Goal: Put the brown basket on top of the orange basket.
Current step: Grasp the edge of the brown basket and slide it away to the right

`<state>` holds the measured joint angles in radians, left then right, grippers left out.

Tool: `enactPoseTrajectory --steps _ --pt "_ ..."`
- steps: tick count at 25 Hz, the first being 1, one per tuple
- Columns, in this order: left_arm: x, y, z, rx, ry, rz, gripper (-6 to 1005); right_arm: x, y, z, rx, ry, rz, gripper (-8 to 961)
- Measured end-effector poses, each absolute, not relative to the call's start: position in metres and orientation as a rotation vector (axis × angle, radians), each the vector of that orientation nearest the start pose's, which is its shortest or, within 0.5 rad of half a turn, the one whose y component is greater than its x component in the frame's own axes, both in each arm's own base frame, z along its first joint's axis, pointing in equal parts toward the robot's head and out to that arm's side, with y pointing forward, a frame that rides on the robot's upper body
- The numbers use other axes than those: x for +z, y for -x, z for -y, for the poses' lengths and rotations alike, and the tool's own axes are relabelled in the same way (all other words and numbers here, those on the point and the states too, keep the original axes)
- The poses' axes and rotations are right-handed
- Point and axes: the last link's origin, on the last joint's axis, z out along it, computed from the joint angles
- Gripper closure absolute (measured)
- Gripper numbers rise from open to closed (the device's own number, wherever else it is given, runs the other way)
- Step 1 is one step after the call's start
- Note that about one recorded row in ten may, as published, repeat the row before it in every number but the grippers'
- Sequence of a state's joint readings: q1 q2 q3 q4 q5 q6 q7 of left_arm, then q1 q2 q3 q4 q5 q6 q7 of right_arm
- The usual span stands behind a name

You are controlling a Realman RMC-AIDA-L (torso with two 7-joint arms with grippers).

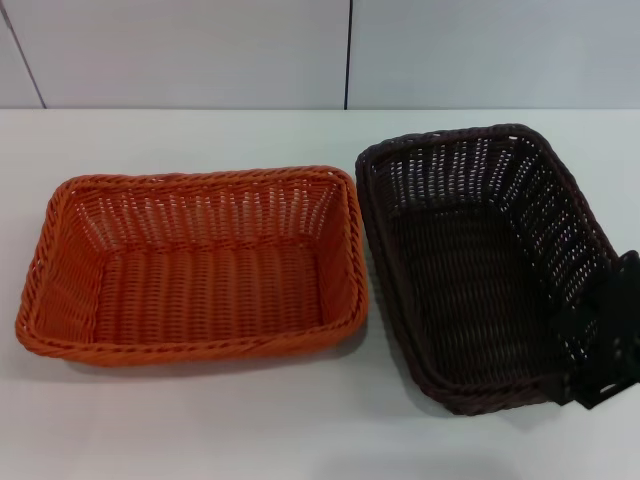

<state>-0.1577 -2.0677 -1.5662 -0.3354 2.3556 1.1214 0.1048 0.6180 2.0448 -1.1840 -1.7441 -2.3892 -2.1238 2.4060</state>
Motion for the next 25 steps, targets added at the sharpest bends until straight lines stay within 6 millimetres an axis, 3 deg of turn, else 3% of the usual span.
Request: enactPoseTrajectory --steps 5,16,25 --pt "0.089 0.434 -0.249 -0.404 0.889 0.653 221 0.061 -0.135 -0.314 -0.539 2.937 -0.693 233" --pt "0.087 0.434 -0.247 -0.446 0.879 0.677 221 0.040 -0.138 -0.319 -0.681 2.947 -0.644 257" --pt "0.087 0.435 -0.245 -0.455 0.876 0.686 221 0.017 -0.152 -0.325 -0.794 2.943 -0.674 316"
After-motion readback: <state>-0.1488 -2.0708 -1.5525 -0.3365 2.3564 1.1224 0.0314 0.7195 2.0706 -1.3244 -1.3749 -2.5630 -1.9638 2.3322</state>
